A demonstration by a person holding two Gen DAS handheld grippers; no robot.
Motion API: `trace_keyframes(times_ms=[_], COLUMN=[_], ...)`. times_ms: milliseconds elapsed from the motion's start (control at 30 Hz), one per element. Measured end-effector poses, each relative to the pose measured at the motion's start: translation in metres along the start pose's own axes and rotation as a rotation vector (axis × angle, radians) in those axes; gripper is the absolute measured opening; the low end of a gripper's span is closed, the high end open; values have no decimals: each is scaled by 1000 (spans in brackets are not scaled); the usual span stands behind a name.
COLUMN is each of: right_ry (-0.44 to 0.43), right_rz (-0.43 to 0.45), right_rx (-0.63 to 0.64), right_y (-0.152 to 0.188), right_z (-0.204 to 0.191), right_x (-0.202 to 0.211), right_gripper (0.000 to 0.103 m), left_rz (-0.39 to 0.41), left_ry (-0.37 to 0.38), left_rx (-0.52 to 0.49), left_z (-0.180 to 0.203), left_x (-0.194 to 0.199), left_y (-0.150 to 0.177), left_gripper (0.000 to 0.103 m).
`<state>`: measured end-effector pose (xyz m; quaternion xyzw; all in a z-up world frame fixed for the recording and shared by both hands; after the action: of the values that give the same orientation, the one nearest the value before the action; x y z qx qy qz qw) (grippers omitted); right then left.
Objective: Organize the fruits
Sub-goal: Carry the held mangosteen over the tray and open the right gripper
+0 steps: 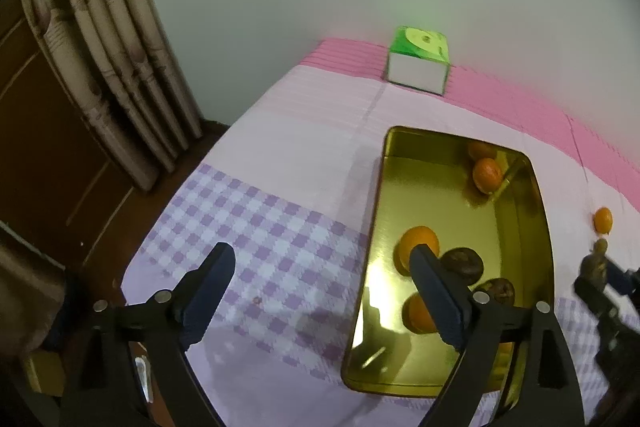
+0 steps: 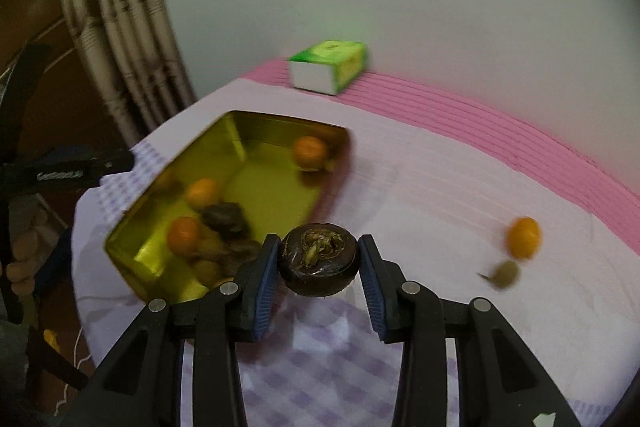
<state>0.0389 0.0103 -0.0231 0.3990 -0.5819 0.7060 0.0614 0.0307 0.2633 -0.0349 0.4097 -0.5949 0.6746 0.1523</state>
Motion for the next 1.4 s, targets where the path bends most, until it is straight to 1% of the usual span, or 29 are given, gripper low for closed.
trace_keyframes(times_ms=[133,333,800,1400], right_ry=[-30,-45,-59,-62], right_rz=[-19,-50,-94,-99], right_rx=[33,67,109,104], right_y=[-6,-5,3,7], right_z=[-28,-49,-63,-63], right_x=[-23,-43,-65,-68], right_gripper=[36,36,36,38], left_rz=[-3,-12,-22,-31], left_ry=[-3,-7,-11,-9], left_rx=[27,55,52,34], left_z=[-8,-14,-14,-10], left_x=[1,0,-3,-5], left_y=[-2,-3,-1,2], left_gripper=[89,90,90,91])
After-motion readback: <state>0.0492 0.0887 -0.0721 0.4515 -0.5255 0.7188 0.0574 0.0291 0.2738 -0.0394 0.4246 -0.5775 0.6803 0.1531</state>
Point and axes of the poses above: each gripper's, at about its wrist camera, not at the fingertips, and x roughly against the way its jaws point, z to its right, y to its underside, the point moved 5 cm from there along -x, roughly the way its jaws point, and after that the axes turned 7 degrees about z, right-handed, at the moved point
